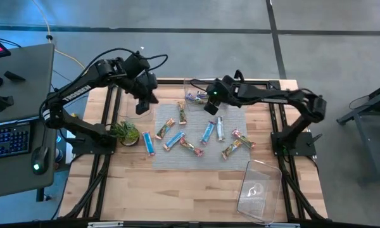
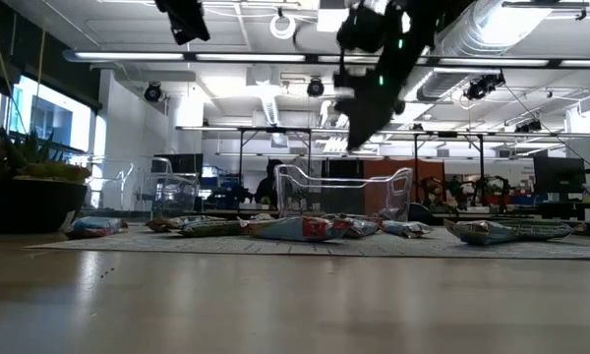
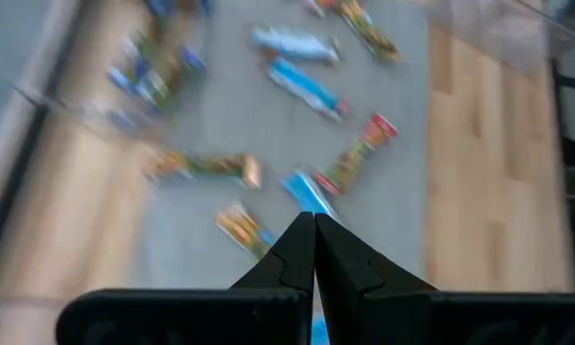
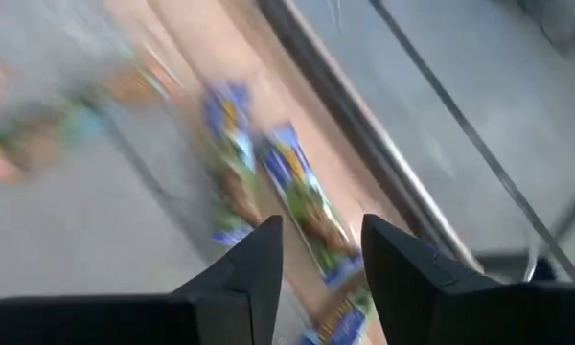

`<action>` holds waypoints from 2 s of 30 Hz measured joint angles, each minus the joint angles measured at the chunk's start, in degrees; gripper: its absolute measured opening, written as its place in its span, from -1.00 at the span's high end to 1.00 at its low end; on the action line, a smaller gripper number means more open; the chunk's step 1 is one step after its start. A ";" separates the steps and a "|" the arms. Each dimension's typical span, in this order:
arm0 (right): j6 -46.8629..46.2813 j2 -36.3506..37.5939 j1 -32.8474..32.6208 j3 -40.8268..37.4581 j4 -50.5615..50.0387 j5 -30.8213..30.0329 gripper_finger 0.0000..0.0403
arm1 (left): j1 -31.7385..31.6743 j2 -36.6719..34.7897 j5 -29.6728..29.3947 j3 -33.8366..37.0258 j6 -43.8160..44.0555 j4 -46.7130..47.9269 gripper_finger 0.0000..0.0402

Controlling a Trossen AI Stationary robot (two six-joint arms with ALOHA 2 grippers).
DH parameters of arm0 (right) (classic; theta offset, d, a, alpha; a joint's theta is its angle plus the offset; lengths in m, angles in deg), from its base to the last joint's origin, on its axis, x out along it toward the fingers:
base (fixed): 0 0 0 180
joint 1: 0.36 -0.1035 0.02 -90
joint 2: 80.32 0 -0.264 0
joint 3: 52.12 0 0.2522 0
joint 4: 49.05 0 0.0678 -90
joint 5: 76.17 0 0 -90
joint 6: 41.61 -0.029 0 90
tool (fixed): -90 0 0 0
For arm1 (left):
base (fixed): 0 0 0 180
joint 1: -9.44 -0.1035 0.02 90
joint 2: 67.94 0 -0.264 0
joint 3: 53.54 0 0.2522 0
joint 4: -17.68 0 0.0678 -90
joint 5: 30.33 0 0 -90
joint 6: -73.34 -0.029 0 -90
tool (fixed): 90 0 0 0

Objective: Pick and place Granola Bars by type
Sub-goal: Put the yellow granola bar into the left transparent bin

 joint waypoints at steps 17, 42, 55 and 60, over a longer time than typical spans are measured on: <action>1.38 12.31 -11.18 0.71 2.05 4.21 0.39 | 13.38 0.07 2.50 31.22 16.42 -20.68 0.96; 1.38 11.97 -11.55 0.71 1.86 5.68 0.39 | 13.49 13.03 -14.55 38.40 6.19 -43.88 0.84; 1.40 11.97 -11.55 0.71 0.20 5.70 0.39 | 13.49 13.38 -19.59 38.40 6.04 -44.43 0.58; 1.38 11.97 -11.55 0.71 -2.37 5.70 0.39 | 13.49 13.35 -18.72 38.38 8.96 -44.12 0.28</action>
